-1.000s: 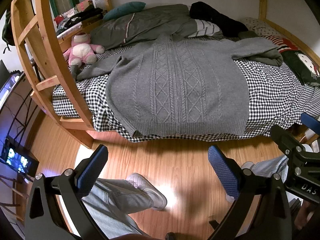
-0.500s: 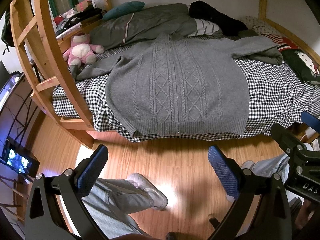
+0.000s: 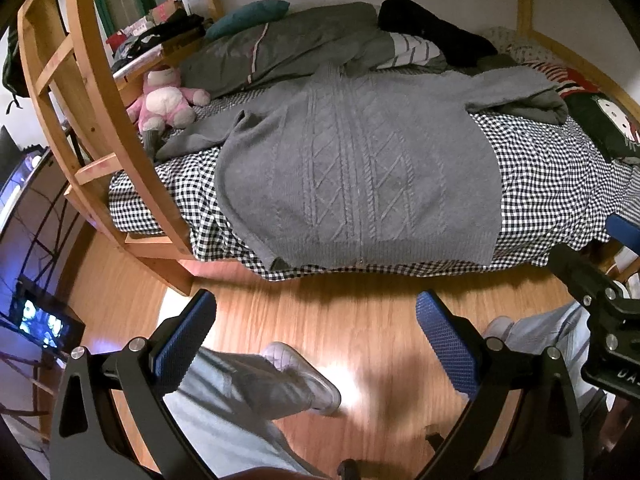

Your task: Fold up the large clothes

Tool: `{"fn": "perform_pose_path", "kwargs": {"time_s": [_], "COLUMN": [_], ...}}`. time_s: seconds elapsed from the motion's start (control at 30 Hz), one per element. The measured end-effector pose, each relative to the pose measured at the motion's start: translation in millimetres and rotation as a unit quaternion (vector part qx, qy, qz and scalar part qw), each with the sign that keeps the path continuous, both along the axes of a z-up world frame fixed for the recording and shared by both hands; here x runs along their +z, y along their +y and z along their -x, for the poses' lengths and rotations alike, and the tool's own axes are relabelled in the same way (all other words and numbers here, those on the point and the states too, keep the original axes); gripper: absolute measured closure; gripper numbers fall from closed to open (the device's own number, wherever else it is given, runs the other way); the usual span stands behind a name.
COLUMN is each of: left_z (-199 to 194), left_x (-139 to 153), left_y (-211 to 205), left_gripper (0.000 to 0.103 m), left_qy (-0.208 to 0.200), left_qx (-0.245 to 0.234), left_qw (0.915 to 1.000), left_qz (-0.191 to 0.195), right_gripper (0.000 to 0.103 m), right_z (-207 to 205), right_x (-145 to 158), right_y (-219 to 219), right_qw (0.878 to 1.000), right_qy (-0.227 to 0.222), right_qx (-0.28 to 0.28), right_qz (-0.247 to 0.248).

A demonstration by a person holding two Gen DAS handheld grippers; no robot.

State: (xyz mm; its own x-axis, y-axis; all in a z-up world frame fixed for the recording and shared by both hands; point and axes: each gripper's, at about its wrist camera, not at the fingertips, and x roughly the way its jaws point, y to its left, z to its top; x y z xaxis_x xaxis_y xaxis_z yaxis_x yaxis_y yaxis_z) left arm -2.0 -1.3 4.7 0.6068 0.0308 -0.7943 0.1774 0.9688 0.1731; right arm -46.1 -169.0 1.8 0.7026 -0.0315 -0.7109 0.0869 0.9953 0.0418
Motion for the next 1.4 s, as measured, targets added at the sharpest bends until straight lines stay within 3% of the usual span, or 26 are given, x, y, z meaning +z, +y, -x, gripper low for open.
{"fn": "perform_pose_path", "kwargs": {"time_s": [0.2, 0.37, 0.83, 1.4], "left_z": [-12.1, -45.0, -141.5, -262.5], "left_x": [-0.7, -10.5, -48.3, -65.0], "left_y": [2.3, 7.6, 8.4, 33.3], "left_gripper": [0.004, 0.004, 0.004, 0.004], "left_qy": [0.01, 0.015, 0.052, 0.064], "left_qx": [0.01, 0.033, 0.059, 0.136], "left_qw": [0.9999, 0.9993, 0.9968, 0.9863], "left_qz": [0.001, 0.003, 0.017, 0.068], "right_gripper": [0.003, 0.003, 0.003, 0.003], "right_z": [-4.9, -24.0, -142.4, -270.4], "right_x": [1.2, 1.8, -37.8, -40.2], "right_y": [-6.9, -10.6, -13.4, -3.3], "right_qw": [1.0, 1.0, 0.998, 0.993], "right_qy": [0.005, -0.002, 0.041, 0.055], "right_qx": [0.012, 0.024, 0.049, 0.1], "right_qz": [0.013, 0.018, 0.015, 0.038]}}
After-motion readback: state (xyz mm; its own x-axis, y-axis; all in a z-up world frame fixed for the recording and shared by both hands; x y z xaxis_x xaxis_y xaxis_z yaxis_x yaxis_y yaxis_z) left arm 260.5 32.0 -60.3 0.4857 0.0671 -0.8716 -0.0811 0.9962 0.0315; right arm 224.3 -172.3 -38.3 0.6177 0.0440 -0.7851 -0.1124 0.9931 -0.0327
